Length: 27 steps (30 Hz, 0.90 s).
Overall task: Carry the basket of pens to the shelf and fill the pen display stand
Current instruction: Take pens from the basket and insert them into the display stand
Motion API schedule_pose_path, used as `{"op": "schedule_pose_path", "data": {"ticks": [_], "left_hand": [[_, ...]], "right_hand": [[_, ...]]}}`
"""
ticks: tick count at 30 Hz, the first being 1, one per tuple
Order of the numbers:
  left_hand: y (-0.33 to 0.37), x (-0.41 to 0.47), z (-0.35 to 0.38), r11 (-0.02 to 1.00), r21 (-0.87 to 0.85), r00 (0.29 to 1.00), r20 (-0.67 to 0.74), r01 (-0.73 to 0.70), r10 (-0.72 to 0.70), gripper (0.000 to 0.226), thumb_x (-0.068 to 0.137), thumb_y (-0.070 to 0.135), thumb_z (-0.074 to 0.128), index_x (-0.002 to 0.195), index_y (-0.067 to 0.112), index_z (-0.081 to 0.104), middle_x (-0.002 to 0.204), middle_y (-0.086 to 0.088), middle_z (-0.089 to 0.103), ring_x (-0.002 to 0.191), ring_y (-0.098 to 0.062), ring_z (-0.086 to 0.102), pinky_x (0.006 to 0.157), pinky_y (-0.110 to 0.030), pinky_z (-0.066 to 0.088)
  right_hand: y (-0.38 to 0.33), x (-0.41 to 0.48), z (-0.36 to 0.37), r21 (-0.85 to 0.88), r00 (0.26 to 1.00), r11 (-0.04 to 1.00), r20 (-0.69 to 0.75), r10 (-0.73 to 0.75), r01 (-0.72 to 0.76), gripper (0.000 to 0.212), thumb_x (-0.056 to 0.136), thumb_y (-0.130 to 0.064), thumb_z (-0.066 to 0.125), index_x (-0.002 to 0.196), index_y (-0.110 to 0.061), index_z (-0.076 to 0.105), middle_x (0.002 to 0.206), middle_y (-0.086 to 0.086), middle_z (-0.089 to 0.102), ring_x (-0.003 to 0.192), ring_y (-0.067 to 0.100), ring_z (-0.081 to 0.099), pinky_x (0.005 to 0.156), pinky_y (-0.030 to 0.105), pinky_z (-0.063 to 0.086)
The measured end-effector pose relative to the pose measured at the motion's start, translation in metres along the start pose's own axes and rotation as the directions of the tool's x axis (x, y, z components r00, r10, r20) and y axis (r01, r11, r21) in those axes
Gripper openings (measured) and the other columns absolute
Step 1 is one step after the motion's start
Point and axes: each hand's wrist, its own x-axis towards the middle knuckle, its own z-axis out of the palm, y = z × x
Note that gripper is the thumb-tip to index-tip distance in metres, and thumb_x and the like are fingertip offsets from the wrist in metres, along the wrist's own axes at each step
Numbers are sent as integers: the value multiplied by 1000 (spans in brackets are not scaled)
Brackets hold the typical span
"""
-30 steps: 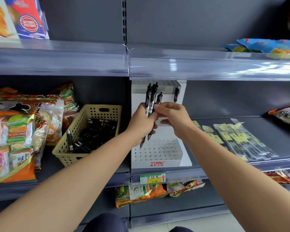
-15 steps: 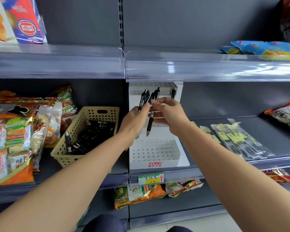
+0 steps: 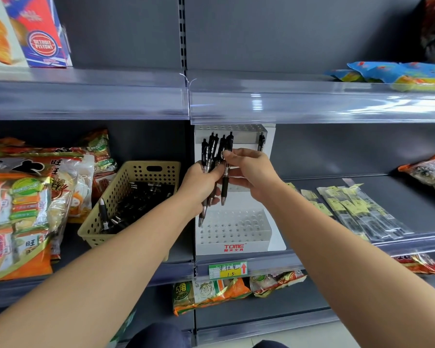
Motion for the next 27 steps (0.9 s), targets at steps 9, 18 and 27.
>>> {"op": "schedule_pose_path", "data": {"ticks": [9,18,27], "left_hand": [[3,-1,-4,991,-133,999,-20,32,-35,12,90,12,65,95,2,61,78,-7,70,52,-14,58,44,-23,48],[4,1,-5,981,-188,998,5,55,-55,10,90,8,64,88,5,55,83,-9,70,58,-18,64,51,-29,54],[2,5,-6,981,-177,997,11,74,-74,18,89,7,65,103,-2,58,80,-7,69,53,-14,62,47,-26,53]], "right_hand": [[-14,17,-21,-26,987,997,-142,-76,73,15,82,-15,74,94,-13,64,80,2,66,69,17,63,69,28,58],[-15,49,-34,-401,893,892,-293,-341,209,12,78,-14,76,90,-17,73,84,5,74,66,13,63,79,34,57],[-7,57,-35,-643,799,731,-304,-519,229,11,80,-19,72,89,-17,75,86,5,75,80,18,67,73,28,53]]}}
